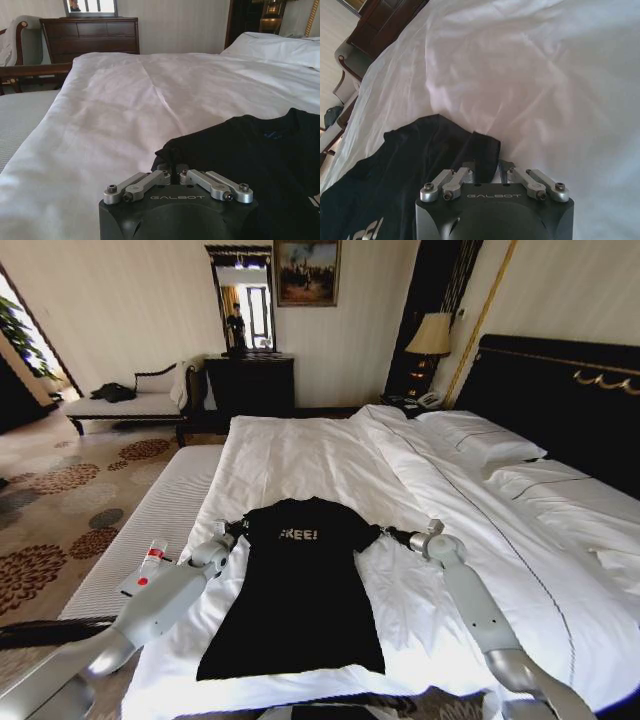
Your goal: Fold the clothes on the bed.
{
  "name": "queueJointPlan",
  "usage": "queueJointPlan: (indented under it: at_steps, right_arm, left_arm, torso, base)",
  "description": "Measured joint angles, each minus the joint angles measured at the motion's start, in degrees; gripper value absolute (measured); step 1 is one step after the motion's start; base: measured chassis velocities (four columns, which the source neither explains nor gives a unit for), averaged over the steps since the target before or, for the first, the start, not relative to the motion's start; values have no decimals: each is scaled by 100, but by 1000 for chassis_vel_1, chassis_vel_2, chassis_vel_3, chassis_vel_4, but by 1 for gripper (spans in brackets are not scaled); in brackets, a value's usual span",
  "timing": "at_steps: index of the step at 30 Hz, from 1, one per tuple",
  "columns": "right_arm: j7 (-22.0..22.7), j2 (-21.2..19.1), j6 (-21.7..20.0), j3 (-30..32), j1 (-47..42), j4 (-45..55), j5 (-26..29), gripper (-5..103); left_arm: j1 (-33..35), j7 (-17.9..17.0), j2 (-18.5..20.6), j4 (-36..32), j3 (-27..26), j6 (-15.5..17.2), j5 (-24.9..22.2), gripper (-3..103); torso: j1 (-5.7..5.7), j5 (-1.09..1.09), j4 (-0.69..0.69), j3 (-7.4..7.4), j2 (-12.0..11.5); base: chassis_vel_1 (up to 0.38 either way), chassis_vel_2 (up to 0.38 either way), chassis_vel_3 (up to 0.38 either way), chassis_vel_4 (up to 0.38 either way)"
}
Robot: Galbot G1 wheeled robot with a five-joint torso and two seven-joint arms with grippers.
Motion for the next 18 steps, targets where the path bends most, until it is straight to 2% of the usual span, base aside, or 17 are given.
queueJointPlan:
  at_steps: [5, 6, 7, 10, 11, 12, 14, 17, 18]
  right_arm:
    - [102, 113, 33, 228, -737, 810, -24, 40]
    - [120, 130, 37, 271, -862, 969, -24, 51]
    - [120, 130, 37, 271, -862, 969, -24, 51]
    - [165, 142, 52, 409, -1169, 1445, 10, 61]
    - [171, 133, 53, 427, -1212, 1528, 18, 67]
    - [171, 133, 53, 427, -1212, 1528, 18, 67]
    - [186, 104, 55, 461, -1267, 1647, 24, 78]
    - [206, 75, 56, 466, -1286, 1688, 29, 83]
    - [213, 55, 56, 468, -1309, 1704, 29, 89]
  left_arm:
    - [-401, 217, -13, 340, 261, -19, -20, 2]
    - [-502, 251, -22, 415, 314, -24, -29, 2]
    - [-502, 251, -22, 415, 314, -24, -29, 2]
    - [-831, 314, -4, 589, 479, -32, -128, 2]
    - [-864, 320, 22, 589, 507, -32, -151, 2]
    - [-864, 320, 22, 589, 507, -32, -151, 2]
    - [-861, 303, 103, 524, 554, -28, -192, 2]
    - [-720, 261, 191, 374, 560, -25, -194, 2]
    - [-599, 243, 239, 295, 543, -23, -169, 2]
  torso:
    - [-1, 0, 0, 0, 0]
    - [-1, 1, -1, 0, 0]
    - [-1, 1, -1, 0, 0]
    - [0, 0, -2, 0, 0]
    - [0, 1, -2, -1, 0]
    - [0, 1, -2, -1, 0]
    - [0, 1, 1, 0, 0]
    - [0, 1, 1, -1, 0]
    - [0, 0, 2, 0, 0]
  base:
    - [0, 0, 0, 0]
    - [0, 0, 0, 0]
    - [0, 0, 0, 0]
    - [0, 0, 0, 0]
    - [0, 0, 0, 0]
    - [0, 0, 0, 0]
    - [0, 0, 0, 0]
    - [0, 0, 0, 0]
    - [0, 0, 0, 0]
